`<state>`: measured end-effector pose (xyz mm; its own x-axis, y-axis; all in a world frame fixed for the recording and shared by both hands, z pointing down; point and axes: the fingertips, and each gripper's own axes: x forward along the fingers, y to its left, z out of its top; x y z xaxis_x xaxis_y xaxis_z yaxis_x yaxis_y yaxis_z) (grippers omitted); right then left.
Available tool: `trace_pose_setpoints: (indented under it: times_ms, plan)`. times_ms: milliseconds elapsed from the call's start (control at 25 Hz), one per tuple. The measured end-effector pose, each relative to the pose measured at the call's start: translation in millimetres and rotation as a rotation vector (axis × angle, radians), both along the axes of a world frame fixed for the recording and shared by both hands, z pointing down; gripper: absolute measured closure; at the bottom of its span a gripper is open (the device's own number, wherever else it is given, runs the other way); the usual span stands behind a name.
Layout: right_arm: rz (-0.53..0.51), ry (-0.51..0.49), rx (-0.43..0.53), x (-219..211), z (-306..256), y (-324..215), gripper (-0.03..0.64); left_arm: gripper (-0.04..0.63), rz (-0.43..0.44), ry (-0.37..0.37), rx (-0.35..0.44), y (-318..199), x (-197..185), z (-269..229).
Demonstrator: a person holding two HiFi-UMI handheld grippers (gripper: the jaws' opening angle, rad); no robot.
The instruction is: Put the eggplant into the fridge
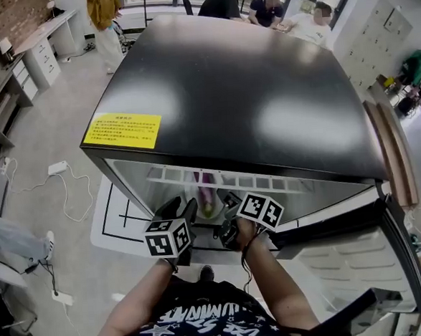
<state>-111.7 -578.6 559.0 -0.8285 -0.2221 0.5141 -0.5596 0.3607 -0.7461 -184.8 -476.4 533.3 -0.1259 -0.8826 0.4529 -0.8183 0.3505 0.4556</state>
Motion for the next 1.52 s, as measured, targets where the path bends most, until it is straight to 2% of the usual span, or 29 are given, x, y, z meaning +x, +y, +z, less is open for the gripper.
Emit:
trace_pose_setpoints:
  times_ms: [240,320,440,480,600,720,880,960,1080,1200,1360,1440,1520]
  plan:
    - [0.008,-0.059,0.048,8,-13,8,0.443,0.402,0.045,-0.021,0.008,6,5,-4]
    - [-0.024,-0.121,0.058,5,-23,16,0.443,0.402,0.078,-0.028,0.017,5,9,-8]
    - [-0.062,-0.280,0.090,-1,-52,31,0.445,0.405,0.119,-0.059,0.027,9,12,-15]
    - [-0.069,-0.328,0.112,-2,-62,36,0.445,0.415,0.129,-0.073,0.031,12,12,-18]
    - [-0.097,-0.387,0.207,-1,-88,50,0.446,0.522,0.146,-0.127,0.044,21,12,-27]
    - [-0.108,-0.367,0.309,2,-104,58,0.480,0.566,0.172,-0.162,0.067,25,13,-40]
    - [-0.105,-0.349,0.350,6,-112,79,0.483,0.586,0.230,-0.211,0.105,35,20,-54]
    - [-0.092,-0.343,0.361,10,-114,92,0.545,0.586,0.268,-0.252,0.122,41,25,-60]
    - [-0.092,-0.349,0.373,17,-115,113,0.601,0.586,0.335,-0.309,0.138,53,34,-68]
    - [-0.114,-0.345,0.405,26,-117,138,0.609,0.586,0.412,-0.386,0.165,65,47,-75]
    - [-0.137,-0.263,0.508,45,-115,173,0.609,0.586,0.538,-0.455,0.273,85,73,-89]
    - [-0.126,-0.217,0.559,57,-113,190,0.609,0.586,0.619,-0.472,0.303,95,88,-87]
    - [-0.097,-0.189,0.595,69,-113,203,0.609,0.586,0.698,-0.458,0.315,102,102,-83]
